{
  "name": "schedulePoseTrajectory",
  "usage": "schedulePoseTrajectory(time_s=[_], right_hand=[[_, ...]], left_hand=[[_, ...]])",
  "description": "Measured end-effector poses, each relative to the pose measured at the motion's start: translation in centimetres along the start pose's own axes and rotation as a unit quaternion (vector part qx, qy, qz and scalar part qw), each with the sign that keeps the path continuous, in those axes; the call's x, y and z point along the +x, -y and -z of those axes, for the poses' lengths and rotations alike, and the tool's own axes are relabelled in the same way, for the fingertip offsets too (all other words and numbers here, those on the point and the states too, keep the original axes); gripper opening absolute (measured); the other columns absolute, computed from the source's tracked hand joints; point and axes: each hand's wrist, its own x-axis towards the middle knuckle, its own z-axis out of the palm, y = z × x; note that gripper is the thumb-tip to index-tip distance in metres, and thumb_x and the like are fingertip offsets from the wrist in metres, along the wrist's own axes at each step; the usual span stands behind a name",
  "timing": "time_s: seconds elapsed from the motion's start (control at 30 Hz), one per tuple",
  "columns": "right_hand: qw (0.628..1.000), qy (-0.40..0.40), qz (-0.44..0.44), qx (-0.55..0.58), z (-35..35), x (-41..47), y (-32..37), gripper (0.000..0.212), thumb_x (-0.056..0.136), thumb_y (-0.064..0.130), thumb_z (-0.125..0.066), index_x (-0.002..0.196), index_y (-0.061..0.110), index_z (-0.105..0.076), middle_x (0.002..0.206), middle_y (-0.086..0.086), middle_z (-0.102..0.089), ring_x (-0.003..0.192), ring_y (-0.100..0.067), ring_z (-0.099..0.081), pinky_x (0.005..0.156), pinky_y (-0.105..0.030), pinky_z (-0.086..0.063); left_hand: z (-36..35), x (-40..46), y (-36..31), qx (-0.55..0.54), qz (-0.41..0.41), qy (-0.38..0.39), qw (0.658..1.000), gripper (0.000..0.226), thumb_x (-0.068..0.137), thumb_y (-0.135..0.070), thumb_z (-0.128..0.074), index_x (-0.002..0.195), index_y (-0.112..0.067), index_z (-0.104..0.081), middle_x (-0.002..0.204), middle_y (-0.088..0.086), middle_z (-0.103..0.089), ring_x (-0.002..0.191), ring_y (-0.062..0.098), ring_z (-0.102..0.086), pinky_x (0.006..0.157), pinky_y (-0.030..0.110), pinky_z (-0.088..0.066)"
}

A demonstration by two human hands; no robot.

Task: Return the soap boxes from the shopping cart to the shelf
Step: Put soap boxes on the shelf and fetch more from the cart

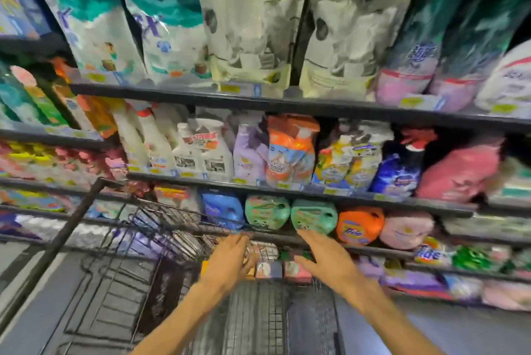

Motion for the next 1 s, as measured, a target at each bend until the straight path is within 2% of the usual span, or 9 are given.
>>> schedulePoseTrajectory(time_s=[0.17,0.27,0.4,0.57,0.67,0.73,0.83,0.93,1.0], right_hand=[[0.995,0.042,-0.072,0.063,-6.2,1.0,-3.0,0.065,0.092,0.06,-0.047,0.149,0.032,-0.036,0.147,0.009,-0.047,0.133,-0.013,-0.046,0.104,-0.034,-0.043],[0.986,0.084,-0.115,0.091,-10.2,1.6,-4.2,0.066,0.095,0.056,-0.049,0.153,0.03,-0.03,0.154,0.004,-0.039,0.14,-0.018,-0.038,0.113,-0.032,-0.034],[0.973,0.123,-0.151,0.128,-15.7,2.8,-6.6,0.076,0.089,0.073,-0.036,0.154,0.036,-0.024,0.157,0.008,-0.033,0.142,-0.017,-0.035,0.113,-0.031,-0.033],[0.966,0.097,-0.192,0.14,-22.5,3.9,-7.8,0.057,0.095,0.049,-0.053,0.148,0.039,-0.033,0.144,0.006,-0.049,0.131,-0.019,-0.05,0.103,-0.03,-0.042],[0.969,0.104,-0.183,0.131,-26.4,4.1,-8.5,0.058,0.089,0.055,-0.044,0.143,0.037,-0.04,0.136,0.003,-0.058,0.12,-0.02,-0.06,0.096,-0.03,-0.051],[0.97,0.108,-0.183,0.116,-28.1,4.2,-8.8,0.058,0.09,0.052,-0.047,0.144,0.03,-0.046,0.138,0.003,-0.056,0.121,-0.02,-0.059,0.096,-0.033,-0.052],[0.97,0.098,-0.185,0.127,-29.2,4.0,-9.0,0.066,0.088,0.067,-0.035,0.141,0.031,-0.048,0.135,0.007,-0.057,0.118,-0.018,-0.061,0.092,-0.031,-0.053],[0.964,0.119,-0.197,0.134,-29.5,4.1,-9.4,0.087,0.08,0.085,-0.017,0.145,0.033,-0.042,0.142,0.011,-0.05,0.128,-0.013,-0.051,0.103,-0.027,-0.044],[0.959,0.126,-0.212,0.138,-29.0,4.5,-9.1,0.08,0.08,0.077,-0.023,0.145,0.034,-0.041,0.143,0.013,-0.048,0.129,-0.012,-0.05,0.105,-0.026,-0.042]], left_hand=[[-7.3,2.7,2.2,-0.022,0.025,0.106,0.994,0.058,0.102,-0.046,-0.046,0.152,-0.018,-0.036,0.15,0.002,-0.045,0.139,0.023,-0.041,0.115,0.032,-0.033],[-11.8,4.2,3.8,-0.039,0.052,0.139,0.988,0.059,0.102,-0.046,-0.046,0.153,-0.02,-0.033,0.154,0.0,-0.041,0.139,0.018,-0.041,0.114,0.028,-0.033],[-18.2,6.1,6.3,-0.08,0.125,0.169,0.974,0.055,0.101,-0.042,-0.049,0.15,-0.02,-0.036,0.151,0.002,-0.043,0.136,0.021,-0.043,0.112,0.032,-0.038],[-25.8,10.3,9.0,-0.078,0.109,0.179,0.975,0.055,0.1,-0.02,-0.056,0.15,-0.009,-0.037,0.151,0.01,-0.043,0.13,0.019,-0.047,0.106,0.013,-0.037],[-31.5,13.2,11.1,-0.028,0.098,0.188,0.977,0.078,0.086,-0.019,-0.069,0.153,-0.023,-0.029,0.149,0.013,-0.043,0.132,0.034,-0.049,0.106,0.039,-0.045],[-34.5,14.5,12.2,0.041,0.071,0.208,0.975,0.084,0.071,-0.032,-0.084,0.146,-0.016,-0.048,0.138,0.016,-0.055,0.124,0.036,-0.056,0.101,0.039,-0.05],[-35.0,15.8,11.9,0.118,0.02,0.22,0.968,0.086,0.032,-0.048,-0.097,0.104,-0.007,-0.077,0.096,0.014,-0.072,0.089,0.031,-0.066,0.08,0.035,-0.051],[-35.0,16.1,11.8,0.14,-0.006,0.216,0.966,0.071,0.068,-0.044,-0.084,0.125,-0.006,-0.063,0.117,0.014,-0.06,0.109,0.031,-0.05,0.093,0.038,-0.037],[-35.8,16.0,12.3,0.119,0.008,0.194,0.974,0.065,0.086,-0.041,-0.068,0.139,-0.01,-0.047,0.131,0.01,-0.05,0.122,0.029,-0.042,0.103,0.038,-0.036]])
